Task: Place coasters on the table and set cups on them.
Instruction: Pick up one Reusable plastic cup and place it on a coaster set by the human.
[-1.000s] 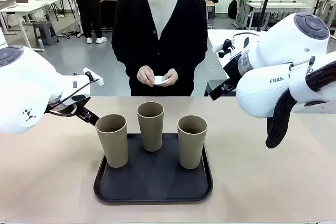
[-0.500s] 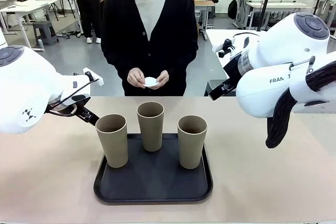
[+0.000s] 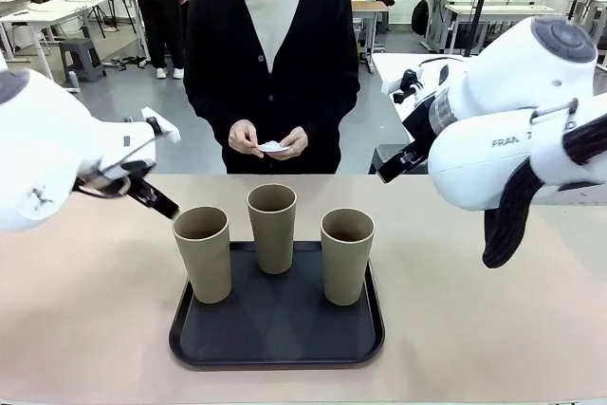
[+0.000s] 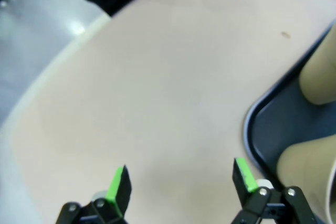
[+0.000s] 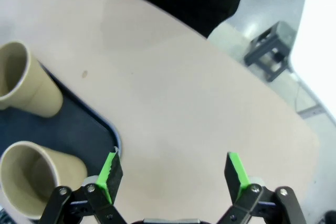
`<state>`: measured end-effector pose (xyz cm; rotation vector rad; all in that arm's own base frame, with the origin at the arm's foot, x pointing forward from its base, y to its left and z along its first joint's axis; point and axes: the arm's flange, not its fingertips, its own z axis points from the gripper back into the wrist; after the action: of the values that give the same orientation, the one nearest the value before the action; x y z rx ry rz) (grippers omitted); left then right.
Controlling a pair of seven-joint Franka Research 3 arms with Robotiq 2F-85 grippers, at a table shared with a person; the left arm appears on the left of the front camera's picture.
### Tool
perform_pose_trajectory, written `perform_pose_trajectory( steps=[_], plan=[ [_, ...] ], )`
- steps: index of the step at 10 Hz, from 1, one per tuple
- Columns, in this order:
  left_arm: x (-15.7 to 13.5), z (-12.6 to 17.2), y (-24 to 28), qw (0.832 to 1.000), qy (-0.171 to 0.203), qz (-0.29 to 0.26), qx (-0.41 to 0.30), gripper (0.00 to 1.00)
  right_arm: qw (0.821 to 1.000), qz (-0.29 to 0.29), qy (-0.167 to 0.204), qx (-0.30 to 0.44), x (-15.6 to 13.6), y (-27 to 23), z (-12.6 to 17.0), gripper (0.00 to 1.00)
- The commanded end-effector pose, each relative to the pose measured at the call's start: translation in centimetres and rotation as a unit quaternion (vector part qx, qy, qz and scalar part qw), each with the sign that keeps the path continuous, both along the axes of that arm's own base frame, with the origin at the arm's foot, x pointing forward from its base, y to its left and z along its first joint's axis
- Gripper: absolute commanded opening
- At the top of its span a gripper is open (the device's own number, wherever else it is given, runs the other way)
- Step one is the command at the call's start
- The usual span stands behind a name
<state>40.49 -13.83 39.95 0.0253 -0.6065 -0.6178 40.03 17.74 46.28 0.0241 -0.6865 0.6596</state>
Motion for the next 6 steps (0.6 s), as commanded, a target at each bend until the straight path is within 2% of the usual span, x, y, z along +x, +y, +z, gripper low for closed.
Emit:
perform_pose_trajectory(
  steps=[1,2,4,6],
  plan=[
    [-4.9,5.3,1.3,0.999,-0.035,0.007,0.035,1.00,0.997,0.006,0.067,-0.038,-4.7,-0.1,3.7,1.00],
    [-7.1,7.0,2.3,0.999,-0.021,-0.001,0.045,1.00,0.992,0.000,0.111,-0.067,-8.3,-0.9,5.3,1.00],
    [-10.9,8.5,4.0,0.996,0.053,-0.043,0.064,1.00,0.979,-0.024,0.159,-0.128,-15.0,-2.3,6.7,1.00],
    [-16.0,8.4,5.7,0.988,0.106,-0.074,0.085,1.00,0.973,-0.053,0.171,-0.144,-20.4,-3.5,6.5,1.00]
  ],
)
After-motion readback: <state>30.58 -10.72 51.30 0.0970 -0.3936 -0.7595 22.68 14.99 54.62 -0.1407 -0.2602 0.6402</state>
